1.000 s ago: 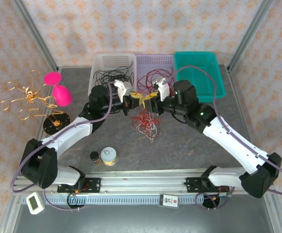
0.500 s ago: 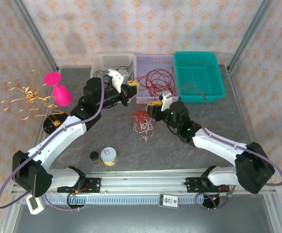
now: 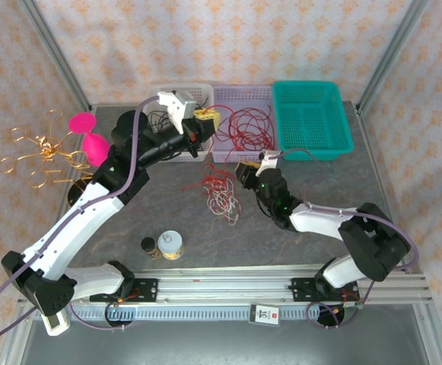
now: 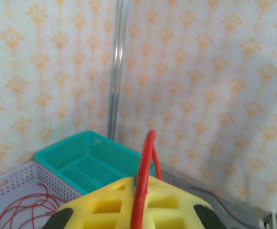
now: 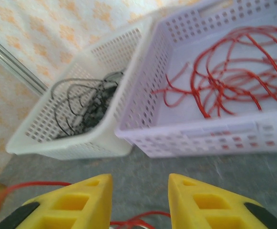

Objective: Untangle the cables

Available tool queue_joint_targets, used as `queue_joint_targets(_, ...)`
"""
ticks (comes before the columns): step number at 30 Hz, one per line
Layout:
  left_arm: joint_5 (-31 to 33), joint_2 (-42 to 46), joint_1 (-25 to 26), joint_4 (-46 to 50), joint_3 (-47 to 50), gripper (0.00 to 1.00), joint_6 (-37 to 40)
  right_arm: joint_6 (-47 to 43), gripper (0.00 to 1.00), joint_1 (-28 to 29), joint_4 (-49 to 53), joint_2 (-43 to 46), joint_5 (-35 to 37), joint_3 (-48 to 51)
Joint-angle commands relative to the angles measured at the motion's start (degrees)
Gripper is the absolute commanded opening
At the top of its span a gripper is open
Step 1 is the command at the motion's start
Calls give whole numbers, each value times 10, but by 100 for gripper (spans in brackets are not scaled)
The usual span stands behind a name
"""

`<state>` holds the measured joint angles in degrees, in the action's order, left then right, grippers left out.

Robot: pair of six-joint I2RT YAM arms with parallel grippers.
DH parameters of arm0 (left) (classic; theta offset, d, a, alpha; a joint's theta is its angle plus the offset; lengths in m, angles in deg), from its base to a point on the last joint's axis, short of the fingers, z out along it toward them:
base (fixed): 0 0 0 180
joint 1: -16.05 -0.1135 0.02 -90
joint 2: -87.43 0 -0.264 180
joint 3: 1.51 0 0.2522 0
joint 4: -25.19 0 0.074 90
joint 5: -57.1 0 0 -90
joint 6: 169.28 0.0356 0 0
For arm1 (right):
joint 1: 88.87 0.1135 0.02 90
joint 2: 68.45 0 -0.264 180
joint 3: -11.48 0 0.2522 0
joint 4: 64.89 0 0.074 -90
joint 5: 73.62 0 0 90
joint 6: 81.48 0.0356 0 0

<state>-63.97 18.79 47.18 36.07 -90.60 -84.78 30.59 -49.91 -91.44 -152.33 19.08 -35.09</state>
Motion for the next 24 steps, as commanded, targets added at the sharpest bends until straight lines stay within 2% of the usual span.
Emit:
queue_joint_targets(1, 26, 10, 3, -28, -26, 0, -11, 26, 33, 4, -25, 5, 22, 41)
queue_joint_targets(6, 43, -6, 3, -14, -46, 0, -6, -9, 35, 3, 36, 88, 42, 94)
queue_joint_targets(9, 53, -14, 4, -8, -54, 0, -11, -50, 38, 2, 103, 180, 50, 111)
queue_joint_targets(11, 62, -20, 3, 1, -59, 0, -11, -78, 44, 1, 152, 253, 46, 112)
queue_joint_targets(12, 68, -22, 3, 5, -60, 0, -12, -99, 47, 1, 170, 284, 24, 110)
queue_joint_targets(14, 77, -25, 3, 6, -57, 0, -18, -164, 52, 1, 189, 344, -98, 101)
queue_joint_targets(16, 69, -28, 3, -1, -55, 0, -26, -191, 54, 5, 191, 359, -216, 83)
queue_joint_targets(17, 63, -31, 4, -4, -54, 0, -31, -195, 55, 10, 187, 354, -253, 67)
queue_joint_targets(20, 58, -39, 5, -2, -57, 0, -36, -207, 55, 34, 174, 314, -323, -2)
queue_joint_targets(24, 79, -42, 7, 13, -57, 0, -37, -247, 54, 86, 165, 254, -309, -96)
